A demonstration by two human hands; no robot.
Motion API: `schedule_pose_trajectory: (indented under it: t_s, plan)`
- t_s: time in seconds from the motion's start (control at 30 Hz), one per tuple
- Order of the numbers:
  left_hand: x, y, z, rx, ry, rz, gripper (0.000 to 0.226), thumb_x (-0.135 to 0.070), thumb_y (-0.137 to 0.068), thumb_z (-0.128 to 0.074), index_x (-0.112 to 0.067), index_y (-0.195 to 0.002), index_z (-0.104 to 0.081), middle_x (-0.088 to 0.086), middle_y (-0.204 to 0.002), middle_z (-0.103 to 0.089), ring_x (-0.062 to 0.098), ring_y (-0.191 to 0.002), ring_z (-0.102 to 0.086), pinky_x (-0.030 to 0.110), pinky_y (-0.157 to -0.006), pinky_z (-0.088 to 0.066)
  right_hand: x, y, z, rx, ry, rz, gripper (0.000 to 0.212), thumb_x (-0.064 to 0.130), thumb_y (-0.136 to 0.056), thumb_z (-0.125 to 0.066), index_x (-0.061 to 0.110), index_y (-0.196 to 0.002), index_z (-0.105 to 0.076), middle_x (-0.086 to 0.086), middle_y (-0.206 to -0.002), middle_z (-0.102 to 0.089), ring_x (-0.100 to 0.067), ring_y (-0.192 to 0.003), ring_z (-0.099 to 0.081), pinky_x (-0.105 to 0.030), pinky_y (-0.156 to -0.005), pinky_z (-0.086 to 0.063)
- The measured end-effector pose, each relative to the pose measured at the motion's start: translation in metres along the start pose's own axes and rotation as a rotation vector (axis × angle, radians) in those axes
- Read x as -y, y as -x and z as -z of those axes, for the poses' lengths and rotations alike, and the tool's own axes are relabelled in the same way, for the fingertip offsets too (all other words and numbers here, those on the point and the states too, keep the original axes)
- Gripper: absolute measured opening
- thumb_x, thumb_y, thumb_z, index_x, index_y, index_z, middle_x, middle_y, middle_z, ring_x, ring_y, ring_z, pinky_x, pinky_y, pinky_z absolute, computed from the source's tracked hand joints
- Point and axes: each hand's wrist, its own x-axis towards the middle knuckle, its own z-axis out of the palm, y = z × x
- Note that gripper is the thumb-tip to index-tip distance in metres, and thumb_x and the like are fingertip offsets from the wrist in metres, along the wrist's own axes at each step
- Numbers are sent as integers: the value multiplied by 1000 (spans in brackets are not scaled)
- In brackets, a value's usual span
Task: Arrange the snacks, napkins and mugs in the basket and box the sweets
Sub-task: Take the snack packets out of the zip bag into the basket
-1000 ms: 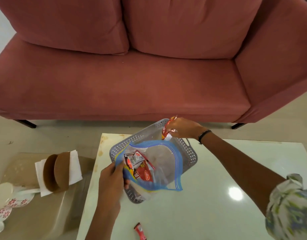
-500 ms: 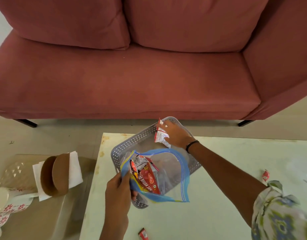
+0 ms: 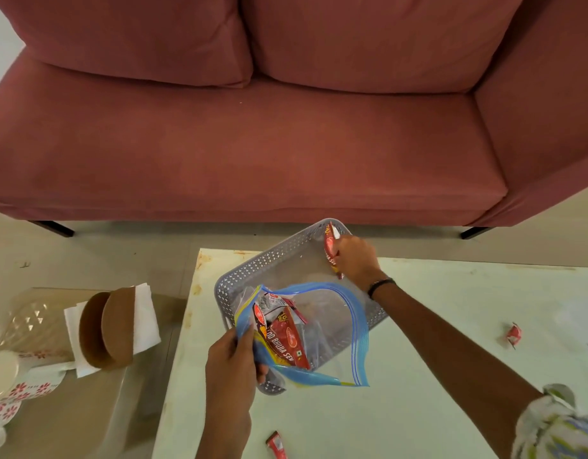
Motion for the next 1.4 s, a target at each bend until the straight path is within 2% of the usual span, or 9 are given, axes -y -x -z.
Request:
schedule_pose_trajectory:
  t_s: [0.13, 0.3, 0.47, 0.6, 0.73, 0.87, 1.0, 1.23, 1.4]
  plan:
    - [-1, 3, -2, 1, -14, -8, 34, -20, -94, -47, -6, -63, -51, 3, -40, -49, 6, -24, -42, 11, -29, -35, -42, 5, 8, -42, -421, -68, 21, 0, -75, -63, 14, -85, -75, -5, -100, -72, -25, -92, -66, -35, -75, -53]
    - [-2, 4, -7, -2, -15, -11, 33, -19, -94, -46, -8, -63, -50, 10, -50, -48, 6, -23, -43, 10, -28, -33, -52, -5, 7, -75, -335, -108, 25, -2, -81, -57, 10, -93, -74, -10, -106, -70, -28, -93, -65, -32, -77, -48]
    - [-1, 3, -10, -3, -11, -15, 35, -19, -94, -48, -7, -61, -49, 0, -39, -47, 5, -23, -40, 11, -28, -32, -40, -1, 6, -117, -115, -85, 33, -6, -84, -50, 11, -107, -68, -11, -108, -60, -34, -94, -63, -36, -75, -50]
    - [-2, 4, -10, 7, -81, -43, 37, -19, -95, -49, -3, -62, -45, 9, -45, -44, 5, -23, -36, 13, -28, -30, -37, 21, 29, -201, -329, -162, 24, 3, -84, -53, 9, -101, -69, -14, -106, -61, -34, -89, -63, -39, -75, -53]
    - [-1, 8, -8, 37, -212, -114, 42, -23, -95, -50, -8, -57, -42, 8, -46, -43, 4, -24, -35, 14, -30, -28, -3, 83, 90, -345, -593, 32, 12, 3, -81, -64, 11, -87, -71, -2, -87, -70, -18, -74, -66, -30, -72, -54]
    - [3, 7, -2, 23, -324, -134, 43, -24, -94, -50, -12, -54, -40, 8, -48, -46, 13, -37, -40, 24, -40, -32, 52, 165, 132, -14, -756, 152, 7, 7, -81, -66, 10, -82, -72, 2, -74, -70, -9, -67, -64, -12, -66, -46]
    - [4, 11, 1, 17, -368, -145, 39, -27, -94, -49, -16, -57, -43, 4, -51, -48, 12, -43, -41, 24, -43, -33, 89, 162, 75, 408, -423, 64, 21, 4, -86, -50, 0, -94, -69, -17, -97, -70, -30, -93, -64, -28, -77, -45]
    - [20, 13, 9, 38, -382, -171, 26, -27, -94, -49, -7, -80, -54, 9, -70, -57, 8, -51, -47, 9, -41, -36, 97, 123, -19, 386, -237, -146, 29, 17, -95, -45, -2, -115, -56, -20, -119, -62, -34, -110, -59, -37, -91, -46]
    - [26, 13, 12, 24, -336, -170, 34, -25, -95, -49, -17, -62, -46, 4, -59, -52, 10, -46, -47, 7, -36, -34, 104, 125, -38, 309, -252, -173, 25, 13, -93, -46, 0, -111, -58, -19, -113, -64, -34, -105, -61, -37, -84, -49]
